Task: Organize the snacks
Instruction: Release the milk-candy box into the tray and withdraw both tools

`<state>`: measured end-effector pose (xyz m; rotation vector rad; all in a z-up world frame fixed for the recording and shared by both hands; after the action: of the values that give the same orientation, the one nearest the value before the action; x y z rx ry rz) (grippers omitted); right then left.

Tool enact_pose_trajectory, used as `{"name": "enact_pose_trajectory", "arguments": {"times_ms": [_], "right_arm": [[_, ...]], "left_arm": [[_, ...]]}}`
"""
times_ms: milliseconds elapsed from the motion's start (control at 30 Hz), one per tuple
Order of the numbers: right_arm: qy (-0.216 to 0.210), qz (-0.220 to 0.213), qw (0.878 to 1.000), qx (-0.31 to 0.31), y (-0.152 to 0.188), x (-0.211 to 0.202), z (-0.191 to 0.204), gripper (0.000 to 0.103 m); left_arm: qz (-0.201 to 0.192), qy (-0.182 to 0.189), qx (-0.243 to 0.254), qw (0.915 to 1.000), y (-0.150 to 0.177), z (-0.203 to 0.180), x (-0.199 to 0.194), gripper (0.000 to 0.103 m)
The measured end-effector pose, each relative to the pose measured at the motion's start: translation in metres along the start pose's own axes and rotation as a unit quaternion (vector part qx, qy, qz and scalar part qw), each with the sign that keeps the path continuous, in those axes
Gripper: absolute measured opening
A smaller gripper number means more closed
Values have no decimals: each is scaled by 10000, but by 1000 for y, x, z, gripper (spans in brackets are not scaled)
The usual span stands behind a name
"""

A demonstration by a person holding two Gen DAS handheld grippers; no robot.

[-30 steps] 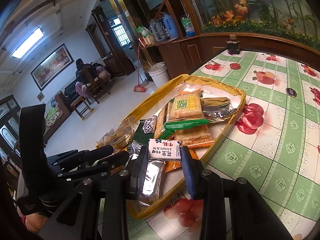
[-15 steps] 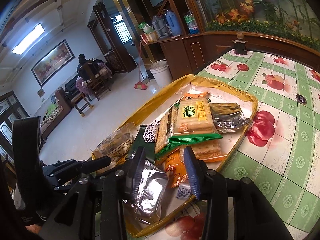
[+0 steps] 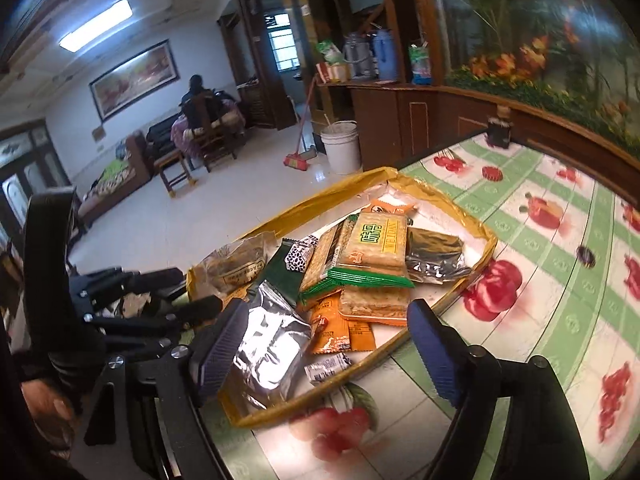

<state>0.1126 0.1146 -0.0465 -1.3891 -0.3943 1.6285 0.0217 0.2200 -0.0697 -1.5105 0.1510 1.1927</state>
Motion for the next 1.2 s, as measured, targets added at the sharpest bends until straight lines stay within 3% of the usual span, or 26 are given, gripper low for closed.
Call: {"name": "enact_pose_trajectory", "arguments": {"times_ms": [100,433,900,1200], "right_arm": [[-63,83,9996,-280,4,-9,4,85],[-307,376,9947,-906,22,-32,15,86],[-248,882,9762,-1967,35,-25,44,87],[-281,917,9717,-2157,37,-22,46,87]], "left_arm": [[-69,3,33,10000,4,-1,-11,72],[-371,-176,252,9988,24,-4,-44,72],[-706,-212,349,9967,34,-5,-78,72],[-759,-292,434,9957,37,-7,-82,72]]}}
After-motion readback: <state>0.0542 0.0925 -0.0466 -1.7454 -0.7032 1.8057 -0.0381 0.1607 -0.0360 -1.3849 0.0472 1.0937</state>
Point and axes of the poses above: each gripper's, at about its wrist camera, not at the fingertips, and x roughly the way its jaws point, z to its left, y to its underside, the point moved 3 cm from there along x, roughly the way its jaws point, and after that the axes turned 13 degrees about -y, right-handed, at the moved point
